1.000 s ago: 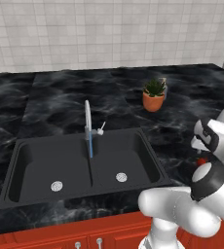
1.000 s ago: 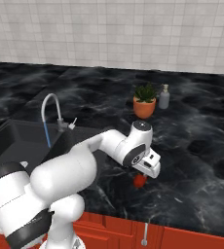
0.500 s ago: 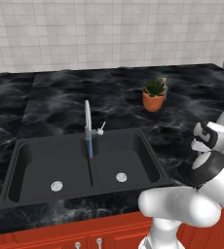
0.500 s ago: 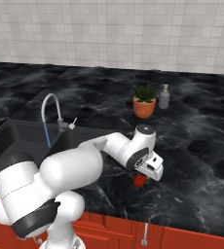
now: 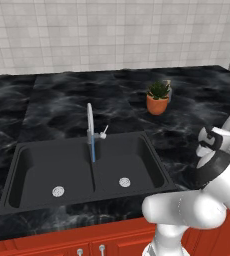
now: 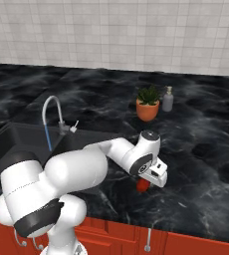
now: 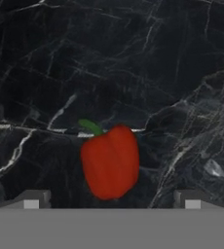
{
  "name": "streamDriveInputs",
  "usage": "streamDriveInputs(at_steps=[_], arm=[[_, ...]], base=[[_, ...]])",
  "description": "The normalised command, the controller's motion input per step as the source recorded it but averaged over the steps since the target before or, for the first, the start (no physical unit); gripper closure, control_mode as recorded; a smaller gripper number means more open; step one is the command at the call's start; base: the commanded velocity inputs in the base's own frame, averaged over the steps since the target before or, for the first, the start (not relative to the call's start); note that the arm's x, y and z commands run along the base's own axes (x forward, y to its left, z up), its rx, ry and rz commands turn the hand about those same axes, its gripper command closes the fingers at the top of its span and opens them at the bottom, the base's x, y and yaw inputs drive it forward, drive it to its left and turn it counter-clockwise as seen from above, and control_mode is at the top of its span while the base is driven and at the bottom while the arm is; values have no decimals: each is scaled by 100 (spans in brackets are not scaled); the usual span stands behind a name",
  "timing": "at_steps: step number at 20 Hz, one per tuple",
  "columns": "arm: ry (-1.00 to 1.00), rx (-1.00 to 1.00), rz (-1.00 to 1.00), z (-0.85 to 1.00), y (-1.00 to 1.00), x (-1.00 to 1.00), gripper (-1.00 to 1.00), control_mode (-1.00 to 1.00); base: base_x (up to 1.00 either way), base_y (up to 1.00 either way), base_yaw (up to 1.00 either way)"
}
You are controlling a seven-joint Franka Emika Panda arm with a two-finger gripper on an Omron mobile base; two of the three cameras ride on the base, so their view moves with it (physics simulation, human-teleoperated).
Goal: Turn on the sink faucet. Then move the bell pepper from the counter to the sink. Turn off the sink. Move the vegetable from the sink to the pot next to the stove. Finally move the pot to the front right burner.
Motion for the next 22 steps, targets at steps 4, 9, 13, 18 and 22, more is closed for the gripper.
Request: streamDriveInputs(at_steps=[4,9,13,18,22], arm=[[0,0,0,-13,0,0,-100,-100],[0,0,0,-10,0,0,-100,-100],[0,0,0,-7,0,0,-100,-100],[0,0,0,-6,0,0,-100,-100],[0,0,0,-6,3,0,-100,-100]], base=[[0,0,0],[0,0,0],[0,0,0],[0,0,0],[0,0,0]])
